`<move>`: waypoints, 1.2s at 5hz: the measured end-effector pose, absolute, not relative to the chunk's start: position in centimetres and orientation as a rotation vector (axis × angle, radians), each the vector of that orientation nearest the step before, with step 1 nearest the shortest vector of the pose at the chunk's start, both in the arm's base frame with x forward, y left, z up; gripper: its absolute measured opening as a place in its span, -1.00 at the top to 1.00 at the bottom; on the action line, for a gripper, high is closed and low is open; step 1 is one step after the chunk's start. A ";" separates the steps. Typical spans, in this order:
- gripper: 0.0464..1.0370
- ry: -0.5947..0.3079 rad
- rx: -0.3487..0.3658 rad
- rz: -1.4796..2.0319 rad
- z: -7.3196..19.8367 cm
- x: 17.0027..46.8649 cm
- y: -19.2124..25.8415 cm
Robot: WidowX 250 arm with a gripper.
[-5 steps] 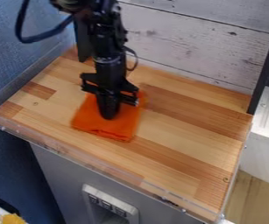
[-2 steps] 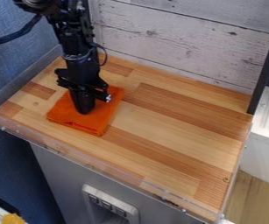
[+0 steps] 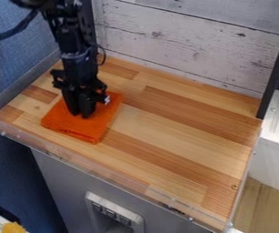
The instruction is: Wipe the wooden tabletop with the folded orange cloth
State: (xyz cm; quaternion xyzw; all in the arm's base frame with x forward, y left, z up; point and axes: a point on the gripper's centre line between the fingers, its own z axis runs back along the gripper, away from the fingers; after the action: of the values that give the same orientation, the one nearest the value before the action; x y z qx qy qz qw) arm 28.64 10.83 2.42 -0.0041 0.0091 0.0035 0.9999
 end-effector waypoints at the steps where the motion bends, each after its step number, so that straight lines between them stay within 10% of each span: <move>1: -0.48 0.016 -0.001 0.000 4.1 30.8 7.8; 2: -0.91 -0.011 0.015 0.001 6.4 33.6 4.3; 6: -0.92 0.004 0.013 -0.005 8.6 38.3 -6.3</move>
State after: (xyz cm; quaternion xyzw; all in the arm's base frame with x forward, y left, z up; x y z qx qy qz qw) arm 38.30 -6.34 8.56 0.0063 0.0020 -0.0025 1.0000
